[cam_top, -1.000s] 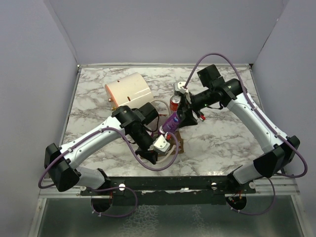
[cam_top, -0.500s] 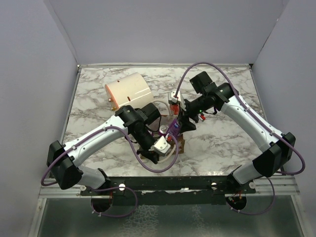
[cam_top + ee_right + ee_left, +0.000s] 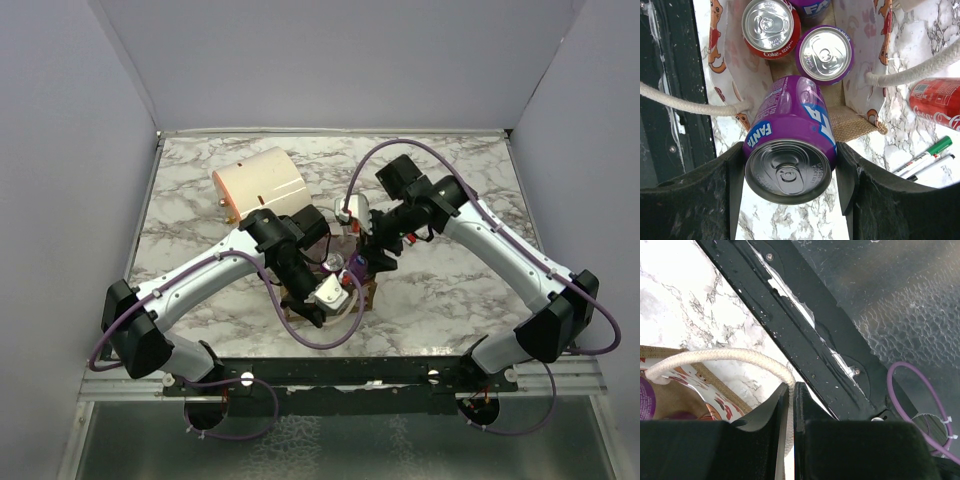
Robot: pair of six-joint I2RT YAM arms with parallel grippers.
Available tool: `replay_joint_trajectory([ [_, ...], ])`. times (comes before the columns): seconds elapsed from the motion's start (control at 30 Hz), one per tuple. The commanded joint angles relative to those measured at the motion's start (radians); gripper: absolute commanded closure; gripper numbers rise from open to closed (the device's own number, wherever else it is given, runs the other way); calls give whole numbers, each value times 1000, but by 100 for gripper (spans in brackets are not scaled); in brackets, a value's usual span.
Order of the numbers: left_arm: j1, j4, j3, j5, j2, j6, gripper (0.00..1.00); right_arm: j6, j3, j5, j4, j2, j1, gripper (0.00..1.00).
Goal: Place the beverage into the canvas bag
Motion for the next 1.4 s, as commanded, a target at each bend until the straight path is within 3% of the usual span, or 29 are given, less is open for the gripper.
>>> replay_joint_trajectory([
  [0.0, -5, -10, 15, -2, -2, 40, 93, 33, -1, 38, -17, 5, 22, 99],
  [0.5, -5, -21, 3, -55, -11, 106, 88, 26, 20, 98, -50, 87, 115, 97],
  [1.37, 50, -19, -83, -12, -75, 169, 87, 64, -153, -20, 276, 71, 131, 82],
])
